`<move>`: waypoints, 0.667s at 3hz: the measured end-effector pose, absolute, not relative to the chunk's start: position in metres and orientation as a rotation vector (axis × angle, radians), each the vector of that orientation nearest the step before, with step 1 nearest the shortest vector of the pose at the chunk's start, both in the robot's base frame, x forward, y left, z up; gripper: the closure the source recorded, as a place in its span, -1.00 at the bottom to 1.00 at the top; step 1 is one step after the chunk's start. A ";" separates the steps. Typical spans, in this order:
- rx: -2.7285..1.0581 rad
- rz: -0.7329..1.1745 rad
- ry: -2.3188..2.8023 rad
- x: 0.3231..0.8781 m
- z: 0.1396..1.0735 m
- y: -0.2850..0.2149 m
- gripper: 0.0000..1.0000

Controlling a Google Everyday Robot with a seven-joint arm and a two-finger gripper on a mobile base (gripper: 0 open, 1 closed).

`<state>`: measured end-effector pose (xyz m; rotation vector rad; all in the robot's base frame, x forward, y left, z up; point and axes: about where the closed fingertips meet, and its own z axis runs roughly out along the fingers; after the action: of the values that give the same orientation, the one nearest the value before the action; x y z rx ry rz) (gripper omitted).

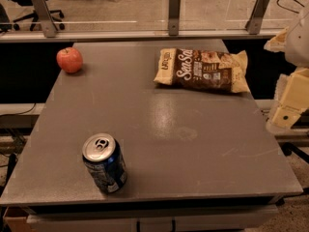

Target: Pick brown chip bag

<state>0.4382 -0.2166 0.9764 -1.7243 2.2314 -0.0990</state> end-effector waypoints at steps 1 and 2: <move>-1.724 -0.099 2.231 0.438 0.976 -0.217 -1.00; -1.704 -0.061 2.193 0.462 0.964 -0.212 -1.00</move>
Offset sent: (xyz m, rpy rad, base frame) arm 0.0650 0.0111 -0.0374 0.1297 -0.0375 0.0295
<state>0.4618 -0.2119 0.9641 -1.7037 2.1927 -0.0606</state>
